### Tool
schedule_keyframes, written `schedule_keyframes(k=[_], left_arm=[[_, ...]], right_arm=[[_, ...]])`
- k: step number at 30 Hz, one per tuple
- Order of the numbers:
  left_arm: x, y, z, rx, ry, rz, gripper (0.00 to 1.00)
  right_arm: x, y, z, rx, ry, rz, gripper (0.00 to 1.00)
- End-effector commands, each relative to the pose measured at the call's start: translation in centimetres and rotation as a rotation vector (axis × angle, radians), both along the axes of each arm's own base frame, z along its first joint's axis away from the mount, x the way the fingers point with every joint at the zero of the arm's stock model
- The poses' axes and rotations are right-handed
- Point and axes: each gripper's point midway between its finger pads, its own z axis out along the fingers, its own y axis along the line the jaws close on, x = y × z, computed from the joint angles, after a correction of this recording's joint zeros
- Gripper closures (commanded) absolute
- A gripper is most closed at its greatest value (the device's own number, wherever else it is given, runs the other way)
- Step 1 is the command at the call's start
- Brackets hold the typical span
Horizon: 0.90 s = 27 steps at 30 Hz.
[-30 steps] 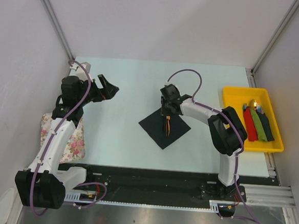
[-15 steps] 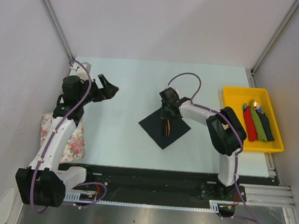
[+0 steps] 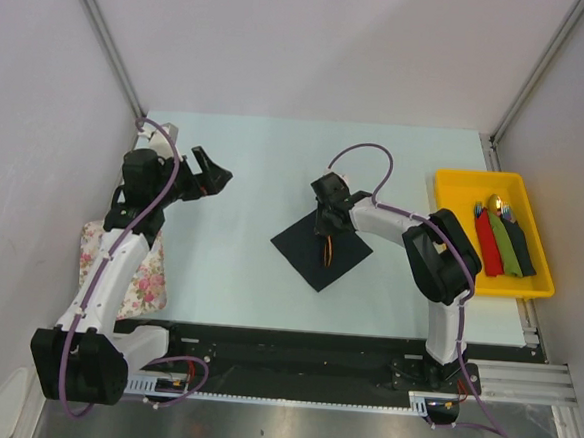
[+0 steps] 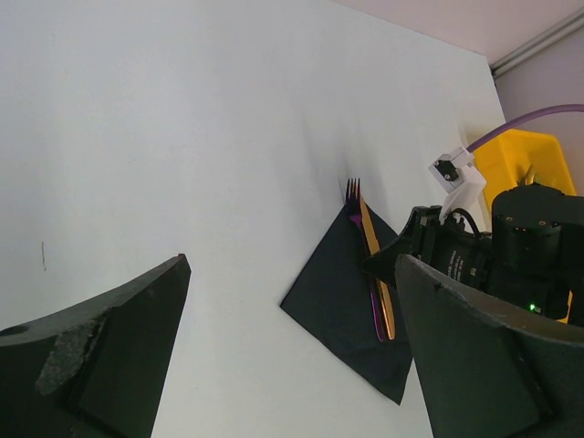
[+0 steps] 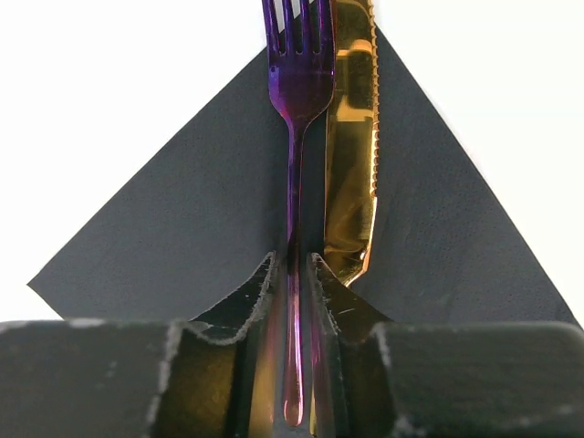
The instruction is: Place the utensils on the paper napkin and roll it up
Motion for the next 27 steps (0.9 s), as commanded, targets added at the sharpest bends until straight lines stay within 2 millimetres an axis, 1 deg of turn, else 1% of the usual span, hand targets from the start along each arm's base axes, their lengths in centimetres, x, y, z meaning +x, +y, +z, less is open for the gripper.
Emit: schedule_keyframes(k=[1, 4, 7, 8, 9, 10, 11, 12, 13, 14, 15, 16, 17, 18, 19, 20, 21, 22, 23, 24, 25, 26, 27], left_arm=[[0.3, 0.4, 0.4, 0.011, -0.027, 0.012, 0.0], [0.1, 0.4, 0.7, 0.033, -0.042, 0.001, 0.0], [-0.1, 0.5, 1.1, 0.05, -0.064, -0.005, 0.0], [-0.1, 0.4, 1.5, 0.052, -0.08, -0.016, 0.0], [-0.3, 0.2, 2.0, 0.057, -0.102, -0.026, 0.0], [-0.3, 0.2, 2.3, 0.061, -0.116, -0.032, 0.0], [-0.4, 0.1, 2.8, 0.067, -0.132, -0.045, 0.0], [-0.6, -0.3, 3.2, 0.077, -0.153, -0.081, 0.0], [-0.8, -0.6, 3.5, 0.083, -0.164, -0.106, 0.0], [-1.0, -1.3, 4.0, 0.089, -0.186, -0.16, 0.0], [-1.8, -2.5, 4.2, 0.106, -0.218, -0.269, 0.0], [-2.2, -3.1, 4.2, 0.106, -0.222, -0.322, 0.0], [-2.6, -3.6, 3.9, 0.108, -0.23, -0.362, 0.0], [-2.9, -3.9, 3.6, 0.139, -0.254, -0.407, 0.0], [-3.6, -4.7, 3.3, 0.162, -0.267, -0.449, 0.0], [-3.9, -5.0, 2.4, 0.196, -0.268, -0.472, 0.0], [-4.5, -6.0, 1.9, 0.27, -0.309, -0.535, 0.0], [-4.9, -6.3, 1.3, 0.306, -0.318, -0.553, 0.01], [-5.4, -6.8, 0.2, 0.333, -0.318, -0.581, 0.02], [-6.2, -8.2, -0.2, 0.375, -0.355, -0.649, 0.05], [-6.6, -8.7, -0.8, 0.404, -0.363, -0.672, 0.08], [-7.1, -9.4, -1.9, 0.432, -0.36, -0.709, 0.1], [-8.3, -11.3, -2.5, 0.486, -0.403, -0.796, 0.16]], right_arm=[[0.9, 0.1, 1.7, 0.018, -0.049, -0.034, 0.78], [1.0, 0.5, 2.7, 0.041, -0.058, -0.03, 0.76], [1.0, 1.2, 4.8, 0.08, -0.081, -0.009, 0.75], [1.1, 1.5, 6.0, 0.1, -0.099, 0.0, 0.71], [1.1, 1.8, 6.8, 0.122, -0.103, 0.015, 0.69], [1.2, 2.3, 8.1, 0.146, -0.125, 0.033, 0.66], [1.4, 2.4, 9.0, 0.153, -0.145, 0.058, 0.65], [1.4, 2.7, 10.7, 0.182, -0.168, 0.08, 0.64], [1.6, 2.6, 11.6, 0.195, -0.183, 0.092, 0.6], [1.9, 2.6, 12.7, 0.206, -0.208, 0.121, 0.57], [1.5, 2.9, 14.3, 0.25, -0.224, 0.158, 0.54], [2.0, 2.1, 14.9, 0.259, -0.234, 0.158, 0.48], [1.9, 1.6, 15.1, 0.264, -0.239, 0.164, 0.45], [1.6, 1.6, 15.5, 0.284, -0.237, 0.214, 0.41], [1.3, 1.0, 16.1, 0.305, -0.244, 0.231, 0.35], [1.5, 0.2, 16.3, 0.344, -0.234, 0.238, 0.34], [1.0, -0.8, 14.9, 0.358, -0.191, 0.23, 0.34], [1.1, -1.4, 15.2, 0.387, -0.198, 0.23, 0.34], [1.2, -2.6, 14.7, 0.414, -0.174, 0.217, 0.35], [0.5, -3.4, 13.3, 0.416, -0.138, 0.211, 0.35], [0.4, -4.1, 13.2, 0.424, -0.13, 0.203, 0.36], [0.4, -5.2, 12.8, 0.435, -0.116, 0.185, 0.36], [0.2, -5.6, 12.4, 0.445, -0.104, 0.182, 0.36]])
